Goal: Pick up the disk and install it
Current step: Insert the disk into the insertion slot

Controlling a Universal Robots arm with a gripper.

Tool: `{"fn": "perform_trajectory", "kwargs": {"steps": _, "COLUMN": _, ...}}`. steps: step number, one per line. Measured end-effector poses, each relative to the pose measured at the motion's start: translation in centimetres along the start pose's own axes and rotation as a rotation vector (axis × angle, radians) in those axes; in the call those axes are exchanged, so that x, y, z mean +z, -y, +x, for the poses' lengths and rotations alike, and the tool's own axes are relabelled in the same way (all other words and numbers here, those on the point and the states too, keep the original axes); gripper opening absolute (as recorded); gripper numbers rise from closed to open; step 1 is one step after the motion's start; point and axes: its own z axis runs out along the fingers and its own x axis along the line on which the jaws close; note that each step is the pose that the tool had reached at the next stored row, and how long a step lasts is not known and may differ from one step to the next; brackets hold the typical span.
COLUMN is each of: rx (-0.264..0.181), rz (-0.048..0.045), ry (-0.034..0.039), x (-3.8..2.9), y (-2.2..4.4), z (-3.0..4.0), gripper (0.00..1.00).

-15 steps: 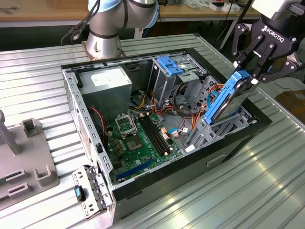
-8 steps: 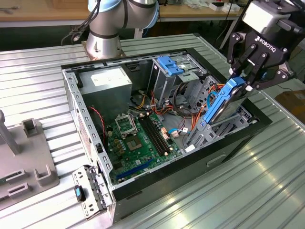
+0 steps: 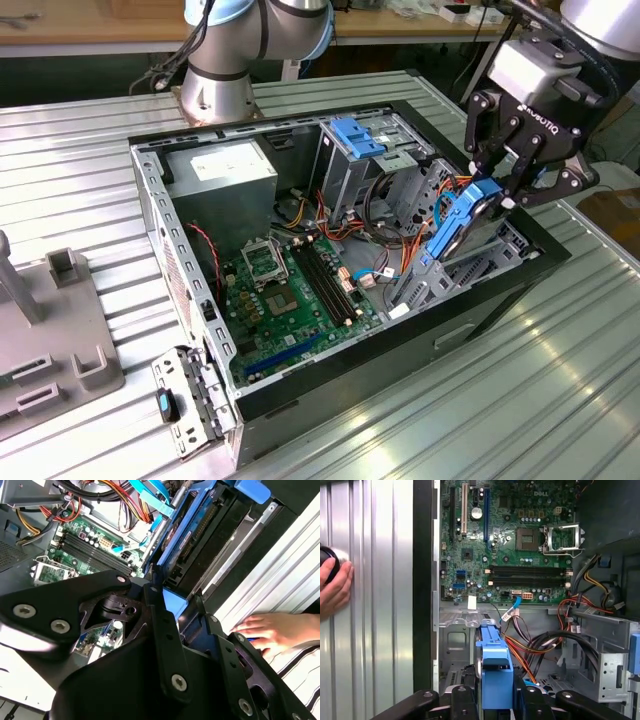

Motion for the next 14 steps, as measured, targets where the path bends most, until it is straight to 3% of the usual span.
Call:
{"fn": "perform_trajectory", "kwargs": {"steps": 3, "rx": 0.000, "rz": 0.0000, "ry": -0.0003, "x": 0.59, "y": -0.03, "z": 0.01, "gripper": 0.37}}
{"fn": "perform_trajectory", "kwargs": {"steps": 8, "rx": 0.000, "rz": 0.0000, "ry": 0.0001, "x": 0.67, "y": -0.03, "z": 0.03, "gripper": 0.37}}
{"fn": "perform_trajectory", "kwargs": {"steps": 9, "rx": 0.000, "rz": 0.0000, "ry": -0.0003, "x": 0.66, "y": -0.03, "z": 0.04, "gripper": 0.44}}
{"fn": "perform_trajectory", "kwargs": {"steps": 14, "rx": 0.000, "rz": 0.0000, "ry": 0.0000, "x": 0.67, "y": 0.09, "z": 0.05, "gripper": 0.44}}
